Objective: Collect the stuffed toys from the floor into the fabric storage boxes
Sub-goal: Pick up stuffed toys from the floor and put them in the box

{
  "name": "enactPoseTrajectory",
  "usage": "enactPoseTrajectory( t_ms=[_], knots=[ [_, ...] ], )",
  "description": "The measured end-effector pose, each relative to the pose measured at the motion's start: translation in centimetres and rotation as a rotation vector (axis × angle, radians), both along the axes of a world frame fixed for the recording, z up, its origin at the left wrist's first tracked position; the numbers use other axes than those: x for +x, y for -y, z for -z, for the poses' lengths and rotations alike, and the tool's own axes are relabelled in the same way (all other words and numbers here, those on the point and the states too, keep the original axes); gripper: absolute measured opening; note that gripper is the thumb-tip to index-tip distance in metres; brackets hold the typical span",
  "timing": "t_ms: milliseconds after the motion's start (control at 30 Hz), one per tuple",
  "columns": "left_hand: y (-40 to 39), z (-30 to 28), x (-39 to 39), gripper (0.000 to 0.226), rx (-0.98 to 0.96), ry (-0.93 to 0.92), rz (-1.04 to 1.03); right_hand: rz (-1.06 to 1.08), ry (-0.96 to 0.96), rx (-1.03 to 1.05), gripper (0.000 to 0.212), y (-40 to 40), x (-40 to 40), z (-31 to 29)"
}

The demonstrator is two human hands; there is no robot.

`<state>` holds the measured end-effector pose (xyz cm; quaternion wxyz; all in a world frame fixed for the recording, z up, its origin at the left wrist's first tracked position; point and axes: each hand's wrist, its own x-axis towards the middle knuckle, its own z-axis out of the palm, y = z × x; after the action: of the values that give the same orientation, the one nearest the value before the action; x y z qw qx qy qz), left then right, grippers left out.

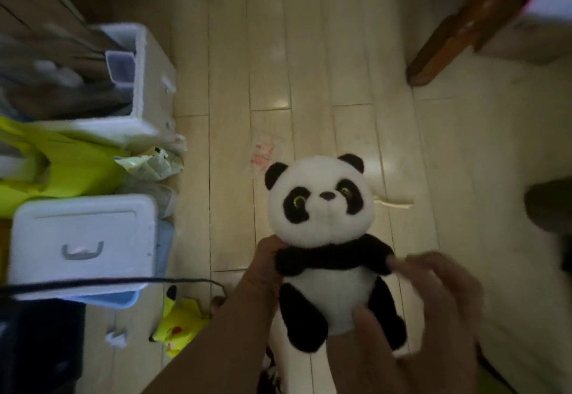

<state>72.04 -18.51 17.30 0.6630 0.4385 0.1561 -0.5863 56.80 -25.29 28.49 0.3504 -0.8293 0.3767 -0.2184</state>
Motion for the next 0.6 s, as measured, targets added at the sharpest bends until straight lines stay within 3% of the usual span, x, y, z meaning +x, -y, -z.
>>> enactPoseTrajectory(
  t_ms=[33, 100, 167, 200, 300, 500, 600],
  knots=[
    [-0.5, -1.8, -1.2, 0.059, 0.046, 0.005, 0.059, 0.116, 0.053, 0.042, 0.050, -1.7, -0.9, -1.5],
    [-1.9, -5.0, -4.5, 0.035, 0.093, 0.017, 0.176, 0.224, 0.125, 0.361, 0.083, -4.6, -3.8, -2.6],
    [-2.6, -7.7, -7.9, 0.065, 0.093, 0.068, 0.355, 0.323, 0.125, 0.518, 0.100, -6.0, -7.1, -2.5],
    [-2.7, -8.4, -9.9, 0.064, 0.130, 0.095, 0.450, 0.361, 0.125, 0.518, 0.103, -6.4, -9.2, -2.1],
    [-1.7, -8.5, -16.5, 0.012, 0.136, 0.166, 0.664, 0.540, 0.092, 0.463, 0.100, -7.3, -16.5, -2.1],
    [-0.2, -5.2, -34.1, 0.069, -0.027, 0.219, 1.104, 0.859, -0.024, 0.453, 0.093, -8.3, -33.3, 1.3],
    [-0.8, -2.6, -43.3, 0.079, -0.023, 0.348, 1.223, 0.999, -0.158, 0.408, 0.091, -10.3, -40.6, 3.8]
  ],
)
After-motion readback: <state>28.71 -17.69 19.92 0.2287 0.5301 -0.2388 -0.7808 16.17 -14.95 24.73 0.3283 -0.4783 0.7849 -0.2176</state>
